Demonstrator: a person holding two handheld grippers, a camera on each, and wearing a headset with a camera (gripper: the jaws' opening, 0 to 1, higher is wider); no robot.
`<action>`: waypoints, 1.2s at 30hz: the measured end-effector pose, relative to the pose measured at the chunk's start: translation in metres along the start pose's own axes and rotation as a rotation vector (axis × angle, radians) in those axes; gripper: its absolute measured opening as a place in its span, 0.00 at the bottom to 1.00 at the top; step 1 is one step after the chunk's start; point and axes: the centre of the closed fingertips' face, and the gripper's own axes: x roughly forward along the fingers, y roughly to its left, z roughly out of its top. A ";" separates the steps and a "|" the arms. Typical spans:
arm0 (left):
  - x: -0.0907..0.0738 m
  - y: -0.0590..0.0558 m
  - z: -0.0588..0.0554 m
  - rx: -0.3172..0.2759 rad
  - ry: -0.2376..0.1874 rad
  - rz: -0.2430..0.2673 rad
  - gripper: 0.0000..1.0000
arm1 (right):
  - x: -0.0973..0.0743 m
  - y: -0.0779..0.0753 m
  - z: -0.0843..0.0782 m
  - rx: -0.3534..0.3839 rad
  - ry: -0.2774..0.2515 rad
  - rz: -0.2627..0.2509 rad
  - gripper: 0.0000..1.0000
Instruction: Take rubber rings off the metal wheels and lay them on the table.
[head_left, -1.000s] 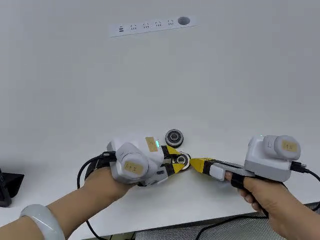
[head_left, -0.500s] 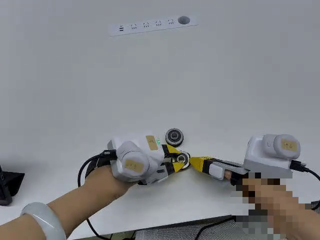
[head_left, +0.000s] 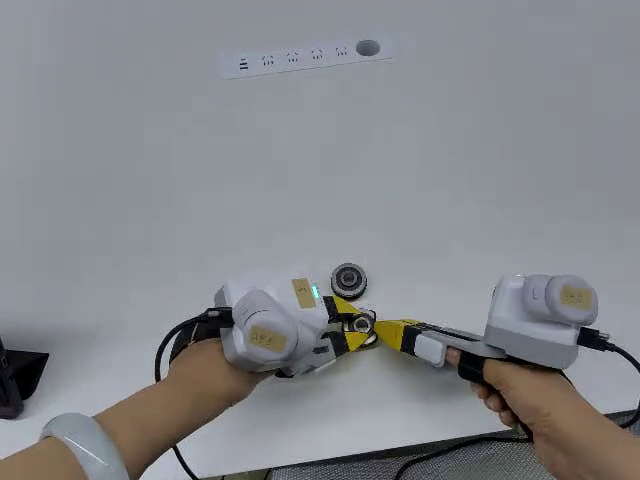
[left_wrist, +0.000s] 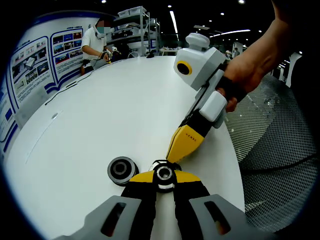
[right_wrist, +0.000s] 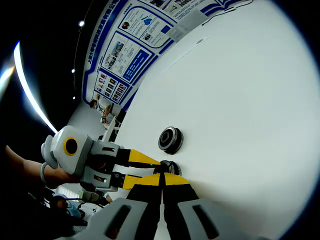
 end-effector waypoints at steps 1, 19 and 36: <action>0.000 0.000 0.000 0.000 0.000 0.000 0.12 | 0.000 0.001 0.000 0.001 -0.001 0.002 0.02; -0.001 0.000 0.001 0.005 0.004 0.009 0.12 | -0.001 0.006 0.004 0.021 -0.018 0.016 0.02; -0.002 -0.001 0.001 -0.004 -0.021 0.007 0.20 | 0.002 0.003 0.001 0.025 -0.012 0.004 0.02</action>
